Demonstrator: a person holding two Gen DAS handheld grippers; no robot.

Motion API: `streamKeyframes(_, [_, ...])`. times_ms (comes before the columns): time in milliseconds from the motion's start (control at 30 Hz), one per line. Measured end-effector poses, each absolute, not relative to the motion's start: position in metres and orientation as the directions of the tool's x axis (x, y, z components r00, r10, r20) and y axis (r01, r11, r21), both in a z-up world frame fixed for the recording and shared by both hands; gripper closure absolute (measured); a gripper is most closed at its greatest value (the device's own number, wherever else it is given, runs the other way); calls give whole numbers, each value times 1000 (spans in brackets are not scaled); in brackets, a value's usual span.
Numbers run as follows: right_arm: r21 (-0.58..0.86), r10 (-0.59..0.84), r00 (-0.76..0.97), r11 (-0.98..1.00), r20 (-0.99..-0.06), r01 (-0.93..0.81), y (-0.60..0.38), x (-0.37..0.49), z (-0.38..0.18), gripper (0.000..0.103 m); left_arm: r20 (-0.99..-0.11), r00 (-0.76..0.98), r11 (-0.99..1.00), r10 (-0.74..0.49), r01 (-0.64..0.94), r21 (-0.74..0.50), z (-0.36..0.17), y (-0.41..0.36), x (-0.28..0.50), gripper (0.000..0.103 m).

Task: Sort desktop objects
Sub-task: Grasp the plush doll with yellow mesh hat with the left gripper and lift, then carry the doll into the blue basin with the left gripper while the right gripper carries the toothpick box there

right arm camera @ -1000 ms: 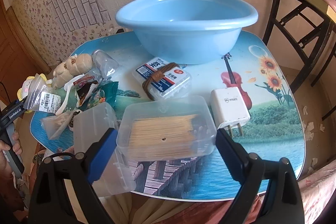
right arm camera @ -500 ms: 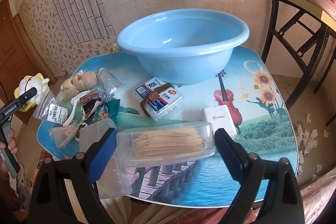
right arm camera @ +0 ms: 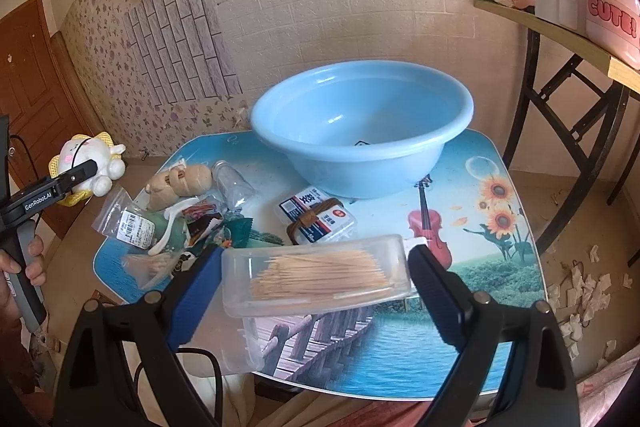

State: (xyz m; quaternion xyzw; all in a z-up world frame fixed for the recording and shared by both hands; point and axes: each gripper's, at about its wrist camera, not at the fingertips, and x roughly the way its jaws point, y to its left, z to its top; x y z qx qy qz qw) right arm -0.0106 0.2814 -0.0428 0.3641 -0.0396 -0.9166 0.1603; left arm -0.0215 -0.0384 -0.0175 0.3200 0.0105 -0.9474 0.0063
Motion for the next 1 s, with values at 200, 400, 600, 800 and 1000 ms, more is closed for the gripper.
streamKeyframes(200, [219, -366, -700, -930, -613, 295, 285, -16, -24, 9, -585, -810, -999, 49, -49, -15, 4, -8, -27, 28])
streamKeyframes(400, [231, -397, -715, -918, -575, 324, 284, -25, -11, 9, -582, -805, -991, 111, -133, -5, 12, 28, -40, 28])
streamKeyframes(600, [233, -416, -735, -909, -535, 345, 284, -36, 1, 9, -594, -785, -977, 176, -211, -11, 12, 62, -58, 28])
streamKeyframes(800, [216, -404, -766, -915, -501, 341, 290, -56, 14, 9, -592, -774, -960, 224, -280, 3, 16, 92, -80, 28])
streamKeyframes(1000, [206, -372, -782, -928, -500, 310, 300, -81, 13, 9, -632, -735, -941, 247, -337, 23, 5, 121, -110, 27])
